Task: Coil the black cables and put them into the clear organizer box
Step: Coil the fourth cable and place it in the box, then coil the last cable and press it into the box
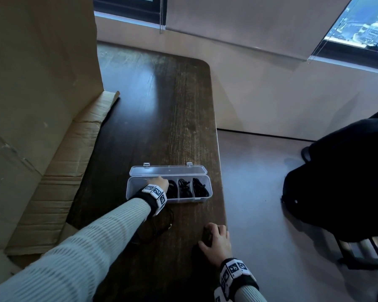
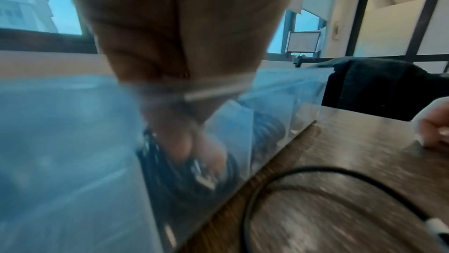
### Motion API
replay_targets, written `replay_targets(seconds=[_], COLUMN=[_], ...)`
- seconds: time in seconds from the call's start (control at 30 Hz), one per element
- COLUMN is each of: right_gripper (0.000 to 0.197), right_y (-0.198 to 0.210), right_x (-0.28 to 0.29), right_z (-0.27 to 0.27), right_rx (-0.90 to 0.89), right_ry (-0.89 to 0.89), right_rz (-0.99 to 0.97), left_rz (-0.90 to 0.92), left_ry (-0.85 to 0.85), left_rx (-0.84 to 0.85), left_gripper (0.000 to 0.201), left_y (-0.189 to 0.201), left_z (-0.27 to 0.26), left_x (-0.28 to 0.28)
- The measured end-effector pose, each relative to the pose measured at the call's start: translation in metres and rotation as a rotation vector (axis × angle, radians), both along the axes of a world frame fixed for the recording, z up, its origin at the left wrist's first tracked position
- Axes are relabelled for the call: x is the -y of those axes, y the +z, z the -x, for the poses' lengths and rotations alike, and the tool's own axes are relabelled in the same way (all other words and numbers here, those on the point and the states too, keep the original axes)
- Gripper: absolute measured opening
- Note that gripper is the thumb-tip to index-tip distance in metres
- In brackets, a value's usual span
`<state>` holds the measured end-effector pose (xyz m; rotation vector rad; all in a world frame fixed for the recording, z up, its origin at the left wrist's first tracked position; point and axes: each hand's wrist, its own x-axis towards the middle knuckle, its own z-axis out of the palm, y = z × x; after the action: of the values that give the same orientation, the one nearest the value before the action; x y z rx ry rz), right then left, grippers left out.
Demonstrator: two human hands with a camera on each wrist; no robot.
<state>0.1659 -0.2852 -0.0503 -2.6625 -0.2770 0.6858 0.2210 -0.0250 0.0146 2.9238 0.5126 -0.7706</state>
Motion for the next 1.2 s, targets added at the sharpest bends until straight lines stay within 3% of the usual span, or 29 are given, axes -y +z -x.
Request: replay_targets(seconds=[0.1,0.2,0.33,0.43,0.53,0.63,0.73,0.8,0.97,1.07,1.2], right_gripper=[0.057,0.057,0.050,0.044,0.039,0.044,0.056,0.056,0.028,0.021,0.020], right_y=[0.002,0.006,0.011,0.018,0.026,0.032,0.030,0.025,0.013,0.018,0.039], right_x=[-0.002,-0.002,-0.005,-0.019,-0.048,-0.082,-0.102,-0.104,-0.084,-0.061,-0.028], right_z=[-0.002,-0.005,-0.011,-0.016,-0.017,-0.011,-0.002,0.002,-0.003,-0.006,-0.006], right_rx=[0.006,-0.019,-0.070,-0.103,-0.088,0.057,0.082,0.051,-0.013,-0.046,-0.026], right_ry=[0.010,0.034,0.073,0.152,0.287,0.489,0.785,0.852,0.760,0.681,0.271], right_rz=[0.027,0.051,0.077,0.075,-0.013,-0.063,0.085,0.168,-0.038,-0.152,-0.415], left_rz=[0.049,0.191,0.517,0.587,0.600,0.585,0.585,0.561,0.503,0.491,0.491], left_ry=[-0.029,0.131,0.363,0.398,0.360,0.314,0.262,0.273,0.304,0.320,0.282], left_rx=[-0.017,0.087,0.433,0.612,0.697,0.754,0.724,0.674,0.551,0.499,0.348], left_gripper=[0.024,0.022,0.028,0.032,0.035,0.038,0.039,0.037,0.040,0.036,0.034], left_y=[0.004,0.014,0.014,0.003,-0.012,-0.026,-0.037,-0.040,-0.040,-0.037,-0.028], left_z=[0.009,0.020,0.062,0.113,0.156,0.183,0.194,0.195,0.196,0.197,0.198], left_x=[-0.009,-0.018,-0.035,-0.044,-0.042,-0.036,-0.030,-0.028,-0.024,-0.022,-0.019])
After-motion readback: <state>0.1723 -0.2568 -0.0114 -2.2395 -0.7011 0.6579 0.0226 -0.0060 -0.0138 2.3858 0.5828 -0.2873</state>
